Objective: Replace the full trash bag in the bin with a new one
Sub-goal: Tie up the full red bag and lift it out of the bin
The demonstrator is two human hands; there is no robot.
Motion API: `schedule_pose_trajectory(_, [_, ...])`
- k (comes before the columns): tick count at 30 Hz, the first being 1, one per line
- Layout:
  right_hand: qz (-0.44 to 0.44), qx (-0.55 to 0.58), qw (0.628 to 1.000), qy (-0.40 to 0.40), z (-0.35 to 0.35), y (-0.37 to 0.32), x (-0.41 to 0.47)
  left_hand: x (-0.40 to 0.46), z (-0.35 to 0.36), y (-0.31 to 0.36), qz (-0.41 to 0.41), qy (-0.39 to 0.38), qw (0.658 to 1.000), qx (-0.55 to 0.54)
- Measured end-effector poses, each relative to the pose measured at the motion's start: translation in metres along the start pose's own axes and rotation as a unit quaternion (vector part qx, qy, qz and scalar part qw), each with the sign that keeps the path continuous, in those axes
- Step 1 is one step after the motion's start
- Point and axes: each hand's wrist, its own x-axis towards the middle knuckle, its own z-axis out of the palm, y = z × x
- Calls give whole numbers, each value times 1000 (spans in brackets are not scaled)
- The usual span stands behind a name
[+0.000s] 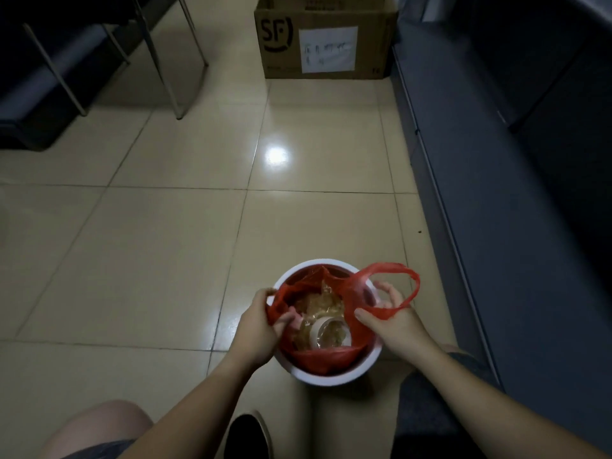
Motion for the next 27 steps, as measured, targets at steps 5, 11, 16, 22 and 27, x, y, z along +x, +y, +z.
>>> schedule_pose_trajectory(5, [-25, -22, 999, -14, 15, -19, 35, 16, 6, 6, 41, -35, 996, -66])
schedule_pose_trajectory(11, [-102, -93, 990, -37, 40, -43, 48, 23, 9, 14, 69, -58, 996, 17])
schedule_pose_trajectory(16, [-102, -75, 992, 5, 57, -49, 46, 24, 16, 16, 79, -29, 996, -27])
schedule_pose_trajectory(22, [-54, -14, 996, 72, 53, -32, 38, 23, 24, 23, 33, -16, 991, -126])
schedule_pose_trajectory(27, [-54, 5, 994, 90, 50, -28, 35, 31, 34, 21, 29, -10, 992, -121])
